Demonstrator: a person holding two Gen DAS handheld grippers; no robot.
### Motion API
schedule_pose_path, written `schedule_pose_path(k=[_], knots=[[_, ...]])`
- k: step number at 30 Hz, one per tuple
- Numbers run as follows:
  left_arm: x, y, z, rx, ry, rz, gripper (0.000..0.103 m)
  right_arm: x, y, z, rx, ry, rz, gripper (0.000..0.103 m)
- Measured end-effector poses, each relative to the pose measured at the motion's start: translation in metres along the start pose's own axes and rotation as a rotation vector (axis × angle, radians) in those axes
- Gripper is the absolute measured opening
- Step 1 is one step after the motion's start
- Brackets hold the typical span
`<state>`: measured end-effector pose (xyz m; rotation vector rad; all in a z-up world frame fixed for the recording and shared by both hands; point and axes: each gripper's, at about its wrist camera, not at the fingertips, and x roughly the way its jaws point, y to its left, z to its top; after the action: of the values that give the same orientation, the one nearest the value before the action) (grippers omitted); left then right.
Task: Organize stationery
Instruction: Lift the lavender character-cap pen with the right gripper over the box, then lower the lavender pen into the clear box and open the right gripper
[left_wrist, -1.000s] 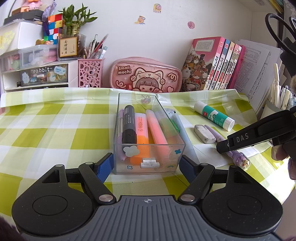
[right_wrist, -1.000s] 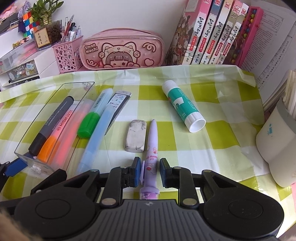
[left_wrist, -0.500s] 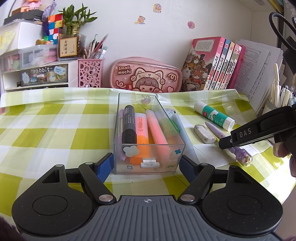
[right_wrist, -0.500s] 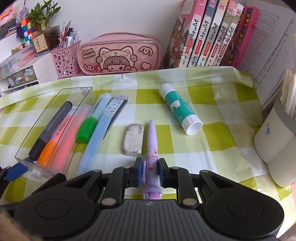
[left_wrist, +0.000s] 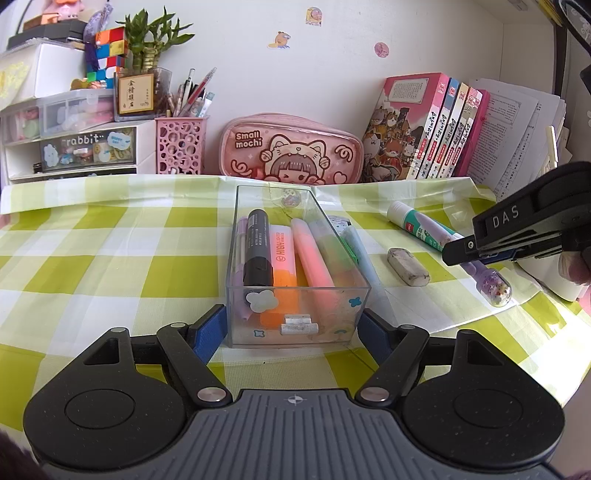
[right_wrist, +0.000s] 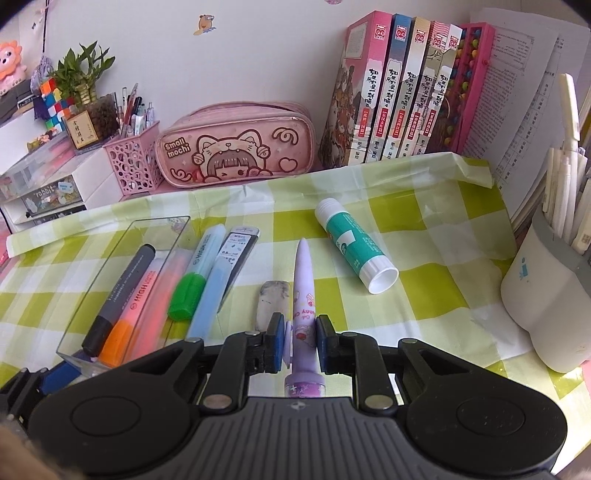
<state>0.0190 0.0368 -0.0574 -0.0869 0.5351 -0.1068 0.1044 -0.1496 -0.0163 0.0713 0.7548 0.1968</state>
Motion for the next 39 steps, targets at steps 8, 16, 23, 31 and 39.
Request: schedule_pose_path(k=[8, 16, 23, 31, 39], knots=[[0.000, 0.000, 0.000, 0.001, 0.000, 0.000, 0.075, 0.002, 0.007, 0.016, 0.132, 0.012, 0.208, 0.021], [0.000, 0.000, 0.000, 0.000, 0.000, 0.000, 0.075, 0.015, 0.021, 0.027, 0.212, 0.070, 0.343, 0.021], [0.000, 0.000, 0.000, 0.001, 0.000, 0.001, 0.075, 0.031, 0.037, 0.034, 0.248, 0.113, 0.394, 0.021], [0.000, 0.000, 0.000, 0.000, 0.000, 0.001, 0.075, 0.049, 0.042, 0.037, 0.307, 0.149, 0.397, 0.021], [0.000, 0.000, 0.000, 0.000, 0.000, 0.001, 0.075, 0.055, 0.051, 0.038, 0.301, 0.161, 0.373, 0.021]])
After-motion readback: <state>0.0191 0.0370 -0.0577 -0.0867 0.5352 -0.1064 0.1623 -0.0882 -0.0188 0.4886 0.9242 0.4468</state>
